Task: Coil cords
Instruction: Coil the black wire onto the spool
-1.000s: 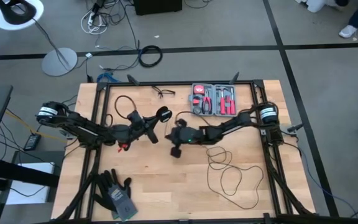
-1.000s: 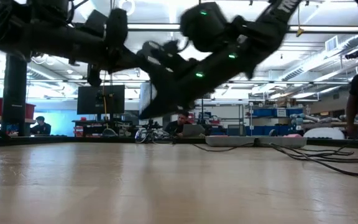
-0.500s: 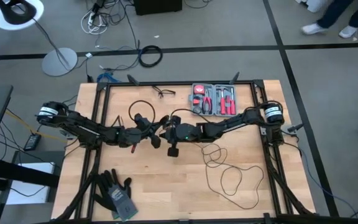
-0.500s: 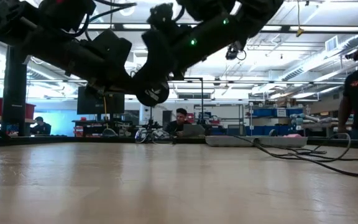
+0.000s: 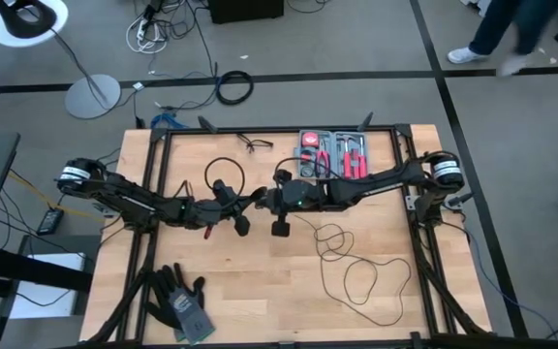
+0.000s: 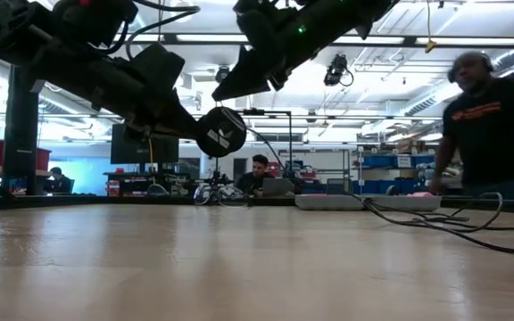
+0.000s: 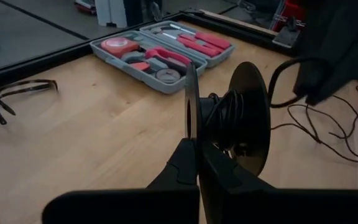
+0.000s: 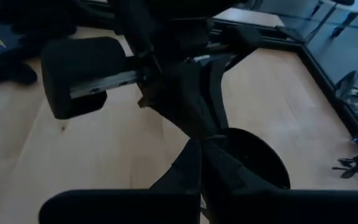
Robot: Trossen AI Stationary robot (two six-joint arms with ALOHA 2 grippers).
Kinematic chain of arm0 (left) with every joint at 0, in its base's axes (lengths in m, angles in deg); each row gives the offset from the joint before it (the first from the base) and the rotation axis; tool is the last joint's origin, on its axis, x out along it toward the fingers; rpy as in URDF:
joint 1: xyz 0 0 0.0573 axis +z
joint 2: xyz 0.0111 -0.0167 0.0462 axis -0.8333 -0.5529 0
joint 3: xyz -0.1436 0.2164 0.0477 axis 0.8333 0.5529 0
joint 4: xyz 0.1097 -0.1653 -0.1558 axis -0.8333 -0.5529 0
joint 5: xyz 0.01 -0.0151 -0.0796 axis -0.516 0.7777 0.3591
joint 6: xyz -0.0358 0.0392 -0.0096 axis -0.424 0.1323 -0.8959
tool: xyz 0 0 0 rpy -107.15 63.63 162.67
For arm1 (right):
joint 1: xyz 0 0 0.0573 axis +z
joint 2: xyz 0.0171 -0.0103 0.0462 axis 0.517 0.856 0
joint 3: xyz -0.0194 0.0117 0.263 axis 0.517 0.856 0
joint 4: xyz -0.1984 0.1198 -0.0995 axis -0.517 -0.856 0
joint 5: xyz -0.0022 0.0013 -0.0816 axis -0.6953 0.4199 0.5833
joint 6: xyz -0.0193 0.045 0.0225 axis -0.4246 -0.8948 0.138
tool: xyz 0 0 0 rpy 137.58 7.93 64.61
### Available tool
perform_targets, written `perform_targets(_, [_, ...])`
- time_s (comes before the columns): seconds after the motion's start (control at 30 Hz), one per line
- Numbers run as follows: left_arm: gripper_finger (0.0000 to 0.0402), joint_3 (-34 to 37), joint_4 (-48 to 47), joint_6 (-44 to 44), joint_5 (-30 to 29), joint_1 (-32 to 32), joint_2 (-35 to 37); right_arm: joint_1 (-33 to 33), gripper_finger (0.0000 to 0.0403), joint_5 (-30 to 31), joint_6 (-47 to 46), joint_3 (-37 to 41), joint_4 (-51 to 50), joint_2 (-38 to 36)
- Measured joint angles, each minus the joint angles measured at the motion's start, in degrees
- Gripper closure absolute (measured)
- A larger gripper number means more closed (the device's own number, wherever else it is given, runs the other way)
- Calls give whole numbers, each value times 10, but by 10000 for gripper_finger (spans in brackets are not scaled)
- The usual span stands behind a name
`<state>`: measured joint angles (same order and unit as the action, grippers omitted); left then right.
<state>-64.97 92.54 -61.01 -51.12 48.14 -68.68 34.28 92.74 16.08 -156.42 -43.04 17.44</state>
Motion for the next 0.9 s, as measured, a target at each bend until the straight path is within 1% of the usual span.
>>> perform_targets(0.2, [401, 0, 10, -3, 8, 0, 0, 1, 403, -30, -2, 0, 5, 0])
perform_targets(0.27, [401, 0, 13, -7, 20, 1, 0, 1, 403, -62, 0, 0, 21, 0])
perform_targets(0.33, [402, 0, 26, -8, 26, 1, 0, -3, 403, -106, 0, 0, 50, 0])
perform_targets(0.4, [402, 0, 42, -8, 27, 1, 0, -5, 403, -130, -1, 0, 68, 0])
perform_targets(0.6, [402, 0, 92, -4, 33, 2, 0, -6, 403, -142, -4, 0, 74, 4])
perform_targets(0.77, [402, 0, 143, -4, 57, 2, 0, -6, 403, -143, -8, 0, 75, 10])
perform_targets(0.9, [402, 0, 142, -5, 67, 2, 0, -7, 403, -125, -9, 0, 73, 13])
